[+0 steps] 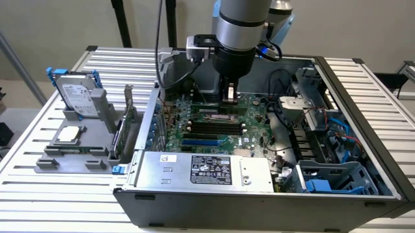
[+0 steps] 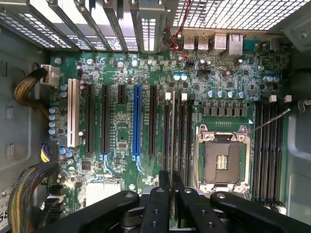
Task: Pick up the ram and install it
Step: 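Insert the ram into the slot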
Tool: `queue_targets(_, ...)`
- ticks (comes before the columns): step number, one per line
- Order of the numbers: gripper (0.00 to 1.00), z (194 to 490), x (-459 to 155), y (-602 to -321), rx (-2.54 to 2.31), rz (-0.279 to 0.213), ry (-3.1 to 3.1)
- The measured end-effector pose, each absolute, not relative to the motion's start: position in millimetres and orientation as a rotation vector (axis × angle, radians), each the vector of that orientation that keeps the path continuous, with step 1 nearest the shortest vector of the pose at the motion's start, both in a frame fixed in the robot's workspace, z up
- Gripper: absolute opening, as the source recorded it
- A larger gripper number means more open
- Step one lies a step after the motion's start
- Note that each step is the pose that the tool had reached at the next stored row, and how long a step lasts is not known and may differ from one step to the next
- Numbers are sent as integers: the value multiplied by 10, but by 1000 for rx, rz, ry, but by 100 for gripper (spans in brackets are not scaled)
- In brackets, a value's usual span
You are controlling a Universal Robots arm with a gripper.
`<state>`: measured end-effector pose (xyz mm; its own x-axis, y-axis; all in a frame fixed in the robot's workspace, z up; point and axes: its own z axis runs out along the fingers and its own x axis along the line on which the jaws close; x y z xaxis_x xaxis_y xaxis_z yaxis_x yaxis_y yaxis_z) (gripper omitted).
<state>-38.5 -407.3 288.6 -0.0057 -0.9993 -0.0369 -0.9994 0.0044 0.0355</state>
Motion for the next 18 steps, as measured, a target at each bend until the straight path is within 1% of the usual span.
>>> queue_targets(18, 14, 2560, -361, -4073, -2213, 78, 2225)
